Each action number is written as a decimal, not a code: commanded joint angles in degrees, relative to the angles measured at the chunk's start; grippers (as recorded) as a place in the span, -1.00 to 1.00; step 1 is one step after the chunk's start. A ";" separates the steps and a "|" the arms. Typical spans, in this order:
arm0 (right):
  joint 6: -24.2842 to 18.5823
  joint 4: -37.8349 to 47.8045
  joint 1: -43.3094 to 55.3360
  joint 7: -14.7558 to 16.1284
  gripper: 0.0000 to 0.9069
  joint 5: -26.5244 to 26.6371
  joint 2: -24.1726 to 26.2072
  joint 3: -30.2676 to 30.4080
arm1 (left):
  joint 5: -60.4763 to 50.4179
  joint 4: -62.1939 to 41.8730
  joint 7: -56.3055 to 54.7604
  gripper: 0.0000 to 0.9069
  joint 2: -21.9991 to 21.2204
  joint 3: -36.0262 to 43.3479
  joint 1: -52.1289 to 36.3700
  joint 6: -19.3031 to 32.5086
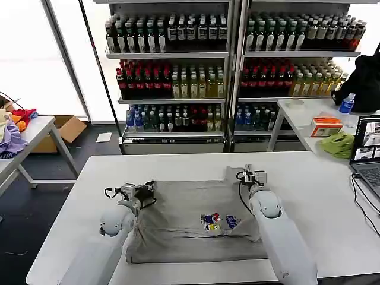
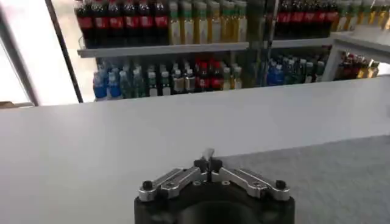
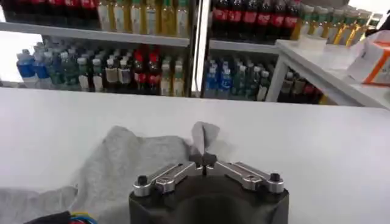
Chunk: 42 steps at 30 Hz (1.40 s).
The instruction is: Fold and organize the clothes.
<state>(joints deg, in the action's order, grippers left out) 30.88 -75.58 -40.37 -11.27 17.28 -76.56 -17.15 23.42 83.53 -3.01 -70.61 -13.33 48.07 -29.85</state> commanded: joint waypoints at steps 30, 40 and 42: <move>-1.00 -39.06 -27.81 -2.95 -1.00 -0.16 1.18 -9.13 | -1.66 24.62 0.04 -0.98 6.70 -7.29 21.66 5.30; -2.36 -43.93 -40.22 -3.84 -1.00 -2.58 0.86 -11.28 | -4.51 26.74 0.49 -0.98 5.10 -8.32 26.77 4.95; -2.90 -43.82 -41.88 -4.28 -1.00 -3.19 0.77 -11.46 | -4.88 26.29 0.67 -0.98 5.09 -8.92 27.01 4.86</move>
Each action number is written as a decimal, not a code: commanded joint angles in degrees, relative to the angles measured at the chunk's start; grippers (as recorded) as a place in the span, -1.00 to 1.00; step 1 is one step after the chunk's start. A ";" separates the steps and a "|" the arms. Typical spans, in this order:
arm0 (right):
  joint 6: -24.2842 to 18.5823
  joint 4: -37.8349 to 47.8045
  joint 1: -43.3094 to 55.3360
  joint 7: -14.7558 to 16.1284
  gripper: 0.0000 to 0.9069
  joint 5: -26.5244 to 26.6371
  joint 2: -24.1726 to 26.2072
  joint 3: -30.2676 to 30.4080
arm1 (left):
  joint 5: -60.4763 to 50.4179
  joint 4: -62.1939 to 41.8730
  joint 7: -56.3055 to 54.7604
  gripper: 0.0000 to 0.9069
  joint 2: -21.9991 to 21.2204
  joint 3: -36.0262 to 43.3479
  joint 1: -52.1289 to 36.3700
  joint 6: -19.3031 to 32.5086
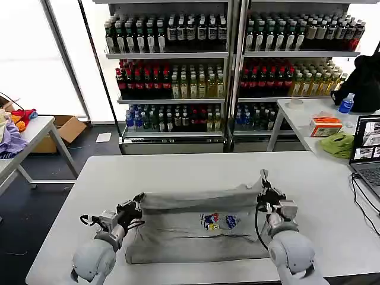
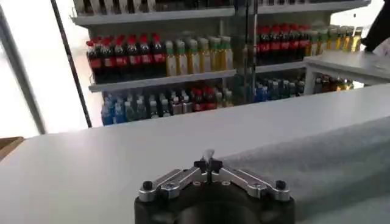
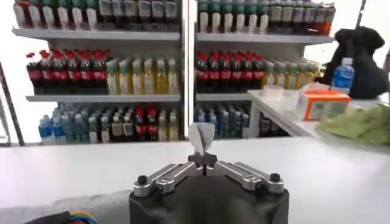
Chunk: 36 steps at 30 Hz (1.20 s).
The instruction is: Fold and organize the clothes.
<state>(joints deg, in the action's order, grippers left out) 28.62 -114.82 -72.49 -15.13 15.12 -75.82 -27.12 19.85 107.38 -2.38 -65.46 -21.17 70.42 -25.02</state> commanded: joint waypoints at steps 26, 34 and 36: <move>-3.59 1.52 -11.49 -0.91 -1.00 -4.54 -0.19 0.15 | -6.90 4.24 2.86 -0.98 -1.06 -2.91 9.71 0.88; -3.82 1.61 -12.38 -0.77 -1.00 -6.48 -0.28 0.14 | -11.48 4.90 3.36 0.29 -2.68 -2.80 11.40 1.94; -3.78 0.99 -12.72 -0.79 -1.00 -6.55 -0.24 0.09 | -12.23 6.02 3.36 1.00 -2.83 -2.86 11.76 1.29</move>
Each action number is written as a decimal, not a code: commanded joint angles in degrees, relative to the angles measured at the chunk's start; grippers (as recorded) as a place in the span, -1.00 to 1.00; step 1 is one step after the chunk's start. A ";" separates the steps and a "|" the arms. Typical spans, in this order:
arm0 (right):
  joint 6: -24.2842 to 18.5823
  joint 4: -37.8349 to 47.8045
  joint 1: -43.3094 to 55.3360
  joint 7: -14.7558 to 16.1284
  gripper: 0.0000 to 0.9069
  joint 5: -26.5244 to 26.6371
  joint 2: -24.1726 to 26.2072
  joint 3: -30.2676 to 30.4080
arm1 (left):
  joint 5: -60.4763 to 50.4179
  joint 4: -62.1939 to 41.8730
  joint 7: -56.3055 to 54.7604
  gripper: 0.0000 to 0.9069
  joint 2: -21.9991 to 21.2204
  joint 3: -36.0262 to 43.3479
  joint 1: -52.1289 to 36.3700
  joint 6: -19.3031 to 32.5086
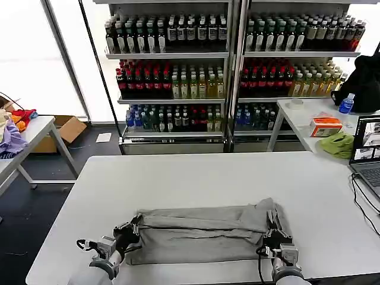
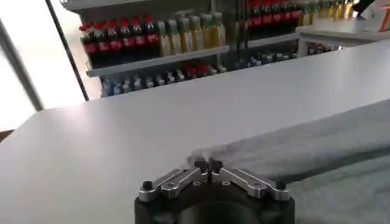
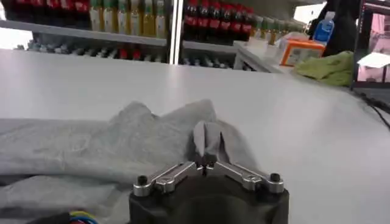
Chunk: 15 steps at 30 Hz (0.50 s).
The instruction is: Fold and organize the clothes.
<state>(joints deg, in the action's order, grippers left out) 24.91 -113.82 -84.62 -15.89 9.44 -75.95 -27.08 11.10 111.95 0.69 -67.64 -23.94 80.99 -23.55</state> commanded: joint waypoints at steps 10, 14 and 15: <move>0.01 -8.22 -3.72 -0.94 1.00 -1.06 0.57 -2.01 | -3.24 7.67 -0.50 1.00 -0.79 -3.31 2.18 -1.78; -0.18 -14.34 -4.91 -1.61 1.00 -0.79 0.64 -3.35 | -3.11 9.19 -1.17 1.00 -1.82 -4.60 2.86 -1.67; -0.17 -15.03 -5.00 -1.86 1.00 -0.76 0.57 -3.52 | -3.02 9.24 -1.35 1.00 -2.55 -5.02 3.20 -1.66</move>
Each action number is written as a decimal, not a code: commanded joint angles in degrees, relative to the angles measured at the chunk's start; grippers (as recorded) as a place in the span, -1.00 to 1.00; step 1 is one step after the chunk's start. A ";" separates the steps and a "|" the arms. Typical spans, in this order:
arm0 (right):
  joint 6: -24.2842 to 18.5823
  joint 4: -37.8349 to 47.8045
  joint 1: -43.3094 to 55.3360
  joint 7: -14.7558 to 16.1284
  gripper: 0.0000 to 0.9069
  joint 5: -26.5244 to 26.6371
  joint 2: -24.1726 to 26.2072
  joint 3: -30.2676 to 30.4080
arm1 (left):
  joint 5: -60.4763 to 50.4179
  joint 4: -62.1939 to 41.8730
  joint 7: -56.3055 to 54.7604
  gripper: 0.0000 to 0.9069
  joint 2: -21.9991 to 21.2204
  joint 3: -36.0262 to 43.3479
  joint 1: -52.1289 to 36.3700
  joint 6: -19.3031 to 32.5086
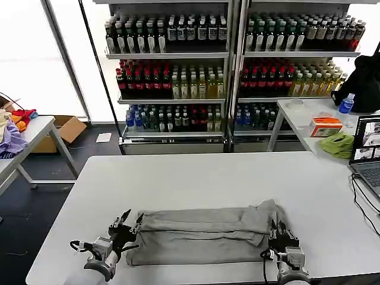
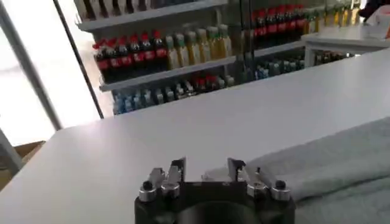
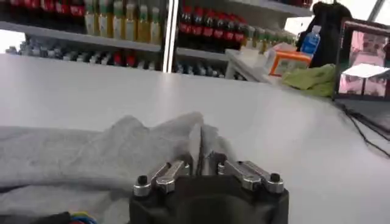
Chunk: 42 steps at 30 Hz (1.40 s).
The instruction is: Fold and organize the clothes.
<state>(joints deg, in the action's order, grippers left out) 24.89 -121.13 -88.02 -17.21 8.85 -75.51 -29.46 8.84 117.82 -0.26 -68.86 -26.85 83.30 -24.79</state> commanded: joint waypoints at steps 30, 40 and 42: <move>-0.08 -12.22 -1.46 -2.28 1.00 2.00 0.23 -1.81 | 4.70 -2.65 -3.75 0.31 -10.91 -1.13 2.27 -2.75; 0.71 -11.17 0.37 -1.99 1.00 2.92 1.77 -2.18 | 2.71 -5.25 -2.54 -0.98 -11.59 -0.19 2.12 -1.84; 0.80 -10.94 0.57 -1.93 1.00 2.92 1.81 -1.95 | 2.75 -5.56 -2.25 -0.98 -11.77 -0.04 2.18 -1.63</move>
<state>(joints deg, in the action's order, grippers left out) 25.63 -131.96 -87.69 -19.14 11.57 -73.94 -31.41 11.88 113.77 -2.79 -80.07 -27.16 85.38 -26.28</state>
